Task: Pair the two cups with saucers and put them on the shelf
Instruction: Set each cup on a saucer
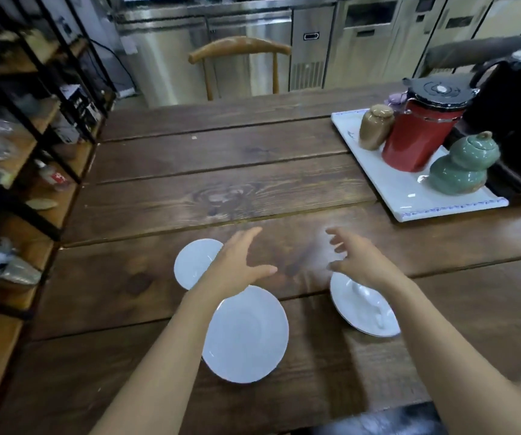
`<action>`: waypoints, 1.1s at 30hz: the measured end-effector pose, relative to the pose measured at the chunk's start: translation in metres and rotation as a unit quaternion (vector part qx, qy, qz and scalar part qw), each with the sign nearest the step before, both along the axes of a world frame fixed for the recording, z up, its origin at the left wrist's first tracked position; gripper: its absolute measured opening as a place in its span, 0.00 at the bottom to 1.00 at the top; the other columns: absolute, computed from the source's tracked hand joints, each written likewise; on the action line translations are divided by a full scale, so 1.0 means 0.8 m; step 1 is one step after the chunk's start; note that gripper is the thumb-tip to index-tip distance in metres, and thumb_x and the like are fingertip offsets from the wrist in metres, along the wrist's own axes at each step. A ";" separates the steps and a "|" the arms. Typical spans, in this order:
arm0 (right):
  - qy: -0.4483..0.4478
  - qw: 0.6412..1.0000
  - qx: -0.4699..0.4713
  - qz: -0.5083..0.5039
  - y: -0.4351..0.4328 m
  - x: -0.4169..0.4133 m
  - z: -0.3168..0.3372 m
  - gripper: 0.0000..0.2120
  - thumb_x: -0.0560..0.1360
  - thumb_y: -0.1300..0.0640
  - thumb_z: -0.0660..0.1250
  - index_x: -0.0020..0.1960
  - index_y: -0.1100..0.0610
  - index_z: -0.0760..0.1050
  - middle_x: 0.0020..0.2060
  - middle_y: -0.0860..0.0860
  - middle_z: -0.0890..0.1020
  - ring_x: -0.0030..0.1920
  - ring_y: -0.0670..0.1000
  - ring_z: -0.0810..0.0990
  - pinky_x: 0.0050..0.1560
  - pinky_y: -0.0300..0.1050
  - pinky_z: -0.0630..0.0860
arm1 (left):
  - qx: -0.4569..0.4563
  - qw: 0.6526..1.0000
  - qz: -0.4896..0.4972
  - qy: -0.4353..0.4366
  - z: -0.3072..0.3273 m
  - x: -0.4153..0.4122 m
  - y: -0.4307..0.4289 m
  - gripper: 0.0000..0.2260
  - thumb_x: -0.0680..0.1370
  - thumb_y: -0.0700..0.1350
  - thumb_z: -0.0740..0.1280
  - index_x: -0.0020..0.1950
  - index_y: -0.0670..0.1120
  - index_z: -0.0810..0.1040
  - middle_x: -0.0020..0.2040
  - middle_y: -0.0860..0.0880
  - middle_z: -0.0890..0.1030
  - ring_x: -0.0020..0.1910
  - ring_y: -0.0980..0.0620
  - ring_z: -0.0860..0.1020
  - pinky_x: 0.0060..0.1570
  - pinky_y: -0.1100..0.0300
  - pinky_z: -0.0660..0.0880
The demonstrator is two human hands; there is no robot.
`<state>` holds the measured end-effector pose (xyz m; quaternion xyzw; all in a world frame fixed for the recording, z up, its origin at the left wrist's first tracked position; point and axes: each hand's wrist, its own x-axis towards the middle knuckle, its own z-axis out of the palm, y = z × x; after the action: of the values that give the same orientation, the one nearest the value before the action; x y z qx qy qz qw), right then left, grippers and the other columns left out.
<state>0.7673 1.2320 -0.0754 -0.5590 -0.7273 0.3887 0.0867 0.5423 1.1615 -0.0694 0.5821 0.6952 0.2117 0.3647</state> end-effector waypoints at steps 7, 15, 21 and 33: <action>0.035 0.992 -0.050 0.108 -0.020 -0.140 -0.048 0.48 0.67 0.63 0.74 0.77 0.55 0.48 0.75 0.53 0.61 0.74 0.53 0.61 0.72 0.49 0.63 | 0.004 0.992 0.120 0.047 -0.018 -0.110 -0.051 0.53 0.68 0.54 0.75 0.76 0.57 0.36 0.79 0.55 0.39 0.78 0.49 0.44 0.74 0.44 0.51; 0.046 0.985 -0.090 0.139 -0.036 -0.205 -0.069 0.55 0.66 0.64 0.75 0.77 0.53 0.38 0.74 0.48 0.60 0.75 0.51 0.57 0.72 0.46 0.56 | -0.084 0.977 0.129 -0.145 -0.061 -0.152 -0.067 0.55 0.68 0.48 0.77 0.75 0.60 0.34 0.79 0.56 0.43 0.78 0.51 0.46 0.74 0.47 0.51; 0.109 0.984 -0.083 0.110 -0.045 -0.218 -0.057 0.44 0.66 0.64 0.74 0.70 0.44 0.51 0.57 0.34 0.65 0.62 0.45 0.67 0.56 0.36 0.69 | -0.100 0.966 0.099 -0.217 -0.077 -0.159 -0.060 0.46 0.69 0.44 0.76 0.77 0.58 0.49 0.75 0.58 0.59 0.75 0.57 0.56 0.71 0.56 0.55; 0.177 0.973 -0.060 0.138 -0.062 -0.202 -0.033 0.37 0.65 0.68 0.75 0.58 0.41 0.56 0.57 0.41 0.64 0.57 0.42 0.68 0.47 0.26 0.71 | -0.029 0.970 0.145 -0.191 -0.067 -0.135 -0.078 0.35 0.61 0.50 0.78 0.64 0.57 0.67 0.66 0.55 0.73 0.66 0.54 0.70 0.65 0.51 0.69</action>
<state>0.6055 1.1821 -0.1016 -0.3801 -0.7458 0.5324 0.1259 0.4341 1.0995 -0.1226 0.4126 0.6957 0.3494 0.4730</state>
